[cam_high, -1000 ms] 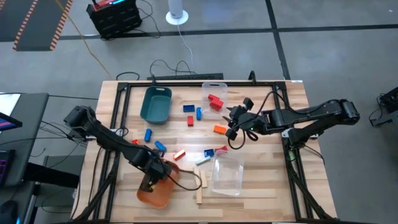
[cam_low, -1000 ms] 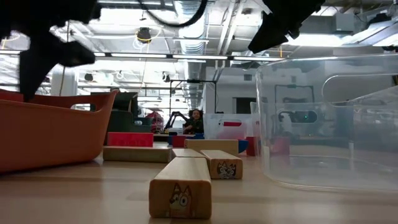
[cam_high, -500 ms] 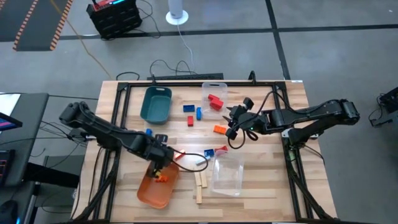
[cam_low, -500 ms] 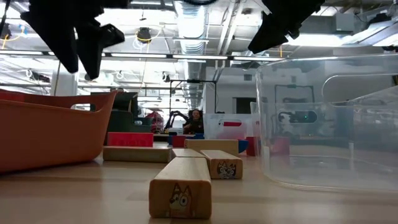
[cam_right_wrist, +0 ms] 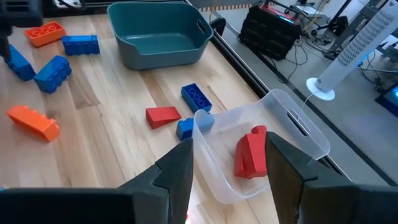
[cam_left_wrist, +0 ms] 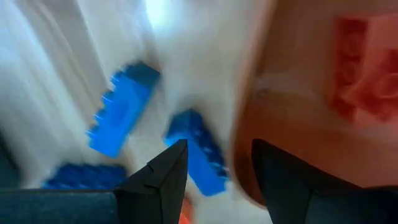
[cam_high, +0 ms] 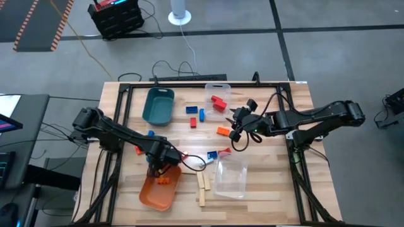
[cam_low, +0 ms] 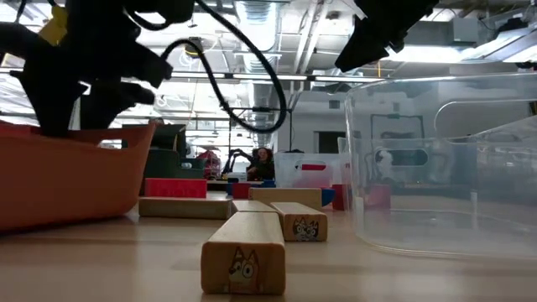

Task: Sort blocks
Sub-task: Adjust the orange bin

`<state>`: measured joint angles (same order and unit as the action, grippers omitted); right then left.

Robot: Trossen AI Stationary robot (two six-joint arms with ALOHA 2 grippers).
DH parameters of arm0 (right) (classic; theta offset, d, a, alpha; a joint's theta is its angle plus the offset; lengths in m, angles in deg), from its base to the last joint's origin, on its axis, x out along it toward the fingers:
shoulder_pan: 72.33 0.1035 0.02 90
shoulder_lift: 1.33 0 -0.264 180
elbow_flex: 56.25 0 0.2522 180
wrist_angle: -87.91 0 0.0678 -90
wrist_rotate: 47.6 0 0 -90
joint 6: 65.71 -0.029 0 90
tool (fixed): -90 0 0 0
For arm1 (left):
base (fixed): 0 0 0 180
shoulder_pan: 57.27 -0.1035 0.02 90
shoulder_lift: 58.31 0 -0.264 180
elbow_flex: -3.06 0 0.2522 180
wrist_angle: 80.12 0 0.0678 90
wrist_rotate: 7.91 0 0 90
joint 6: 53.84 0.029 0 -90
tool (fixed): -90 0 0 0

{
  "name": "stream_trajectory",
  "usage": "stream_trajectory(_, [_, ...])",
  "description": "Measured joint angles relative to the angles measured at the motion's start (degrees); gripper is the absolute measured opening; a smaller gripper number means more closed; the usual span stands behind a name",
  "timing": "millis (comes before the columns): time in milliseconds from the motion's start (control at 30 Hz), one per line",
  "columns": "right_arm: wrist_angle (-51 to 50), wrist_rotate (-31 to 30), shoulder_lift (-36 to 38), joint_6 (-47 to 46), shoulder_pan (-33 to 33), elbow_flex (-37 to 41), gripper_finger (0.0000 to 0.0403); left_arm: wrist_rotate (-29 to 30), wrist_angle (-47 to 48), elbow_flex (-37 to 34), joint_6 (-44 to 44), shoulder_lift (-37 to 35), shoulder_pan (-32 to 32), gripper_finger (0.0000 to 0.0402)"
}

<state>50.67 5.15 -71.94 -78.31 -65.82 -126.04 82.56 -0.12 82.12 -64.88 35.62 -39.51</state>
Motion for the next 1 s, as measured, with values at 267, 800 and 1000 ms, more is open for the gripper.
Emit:
stream_trajectory(267, [0.2,0.0,0.0,0.0,0.9,0.0,0.0175,-6.2,3.5,0.0,-15.0,-0.5,0.0,0.0173])
stream_trajectory(800, [1.2,0.0,0.0,0.9,1.0,0.0,0.0175,-10.2,-1.1,0.0,-35.3,-0.5,1.4,0.0173])
stream_trajectory(1000, [1.1,0.0,0.0,1.9,2.5,0.0,0.0175,-11.0,-3.9,0.0,-43.2,-0.5,1.1,0.0168])
